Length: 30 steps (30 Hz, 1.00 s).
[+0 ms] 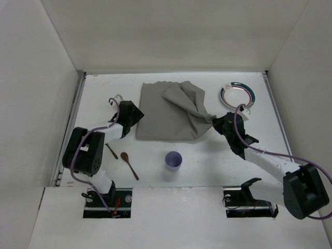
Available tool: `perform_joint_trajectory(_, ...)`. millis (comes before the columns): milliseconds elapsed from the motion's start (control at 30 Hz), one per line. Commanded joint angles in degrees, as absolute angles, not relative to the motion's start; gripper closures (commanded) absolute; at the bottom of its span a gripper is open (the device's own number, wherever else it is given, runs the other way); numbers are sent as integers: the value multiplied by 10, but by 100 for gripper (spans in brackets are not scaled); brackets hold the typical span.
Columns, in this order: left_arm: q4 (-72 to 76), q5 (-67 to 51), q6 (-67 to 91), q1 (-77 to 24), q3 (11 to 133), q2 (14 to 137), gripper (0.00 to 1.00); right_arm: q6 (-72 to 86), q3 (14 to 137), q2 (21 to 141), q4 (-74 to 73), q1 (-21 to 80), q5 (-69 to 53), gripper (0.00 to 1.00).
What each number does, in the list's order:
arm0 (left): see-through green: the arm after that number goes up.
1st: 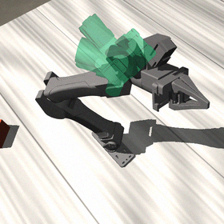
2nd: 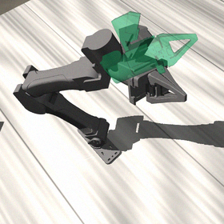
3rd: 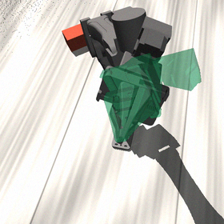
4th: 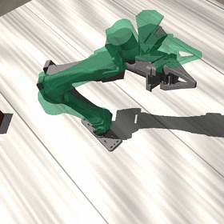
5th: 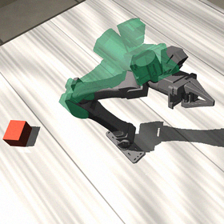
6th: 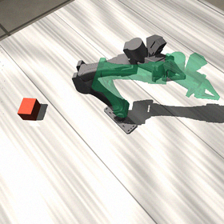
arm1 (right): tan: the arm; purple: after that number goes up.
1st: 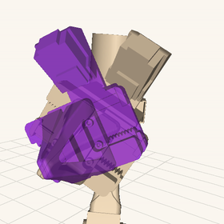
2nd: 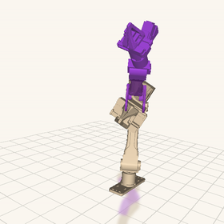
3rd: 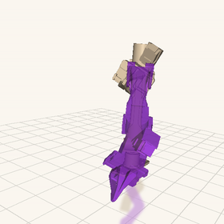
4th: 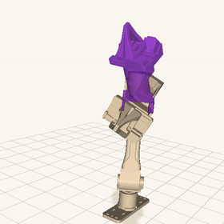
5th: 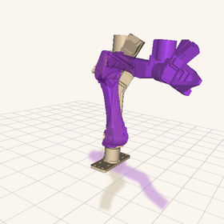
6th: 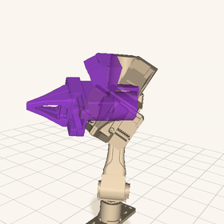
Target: Set the dinner table for one person
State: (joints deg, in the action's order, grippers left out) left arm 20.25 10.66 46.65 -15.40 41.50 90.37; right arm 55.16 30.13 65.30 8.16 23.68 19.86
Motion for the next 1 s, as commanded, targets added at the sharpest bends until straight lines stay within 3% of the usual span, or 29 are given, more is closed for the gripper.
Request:
perform_joint_trajectory(0,157,62,429,-154,451,953,45,504,344,674,113,239,197,96)
perform_joint_trajectory(67,150,69,428,-152,457,973,54,494,355,689,114,244,192,96)
perform_joint_trajectory(167,149,78,435,-149,457,997,84,496,359,703,123,246,188,96)
perform_joint_trajectory(267,159,90,474,-132,433,990,98,497,361,715,140,235,171,96)
perform_joint_trajectory(500,178,137,504,-65,370,919,100,546,367,763,186,198,132,96)
perform_joint_trajectory(800,161,148,490,-68,431,922,100,653,285,744,223,86,76,96)
perform_joint_trajectory(900,152,155,483,-81,446,935,100,645,275,734,178,84,82,93)
perform_joint_trajectory(967,150,158,481,-83,438,937,100,642,267,724,158,94,91,84)
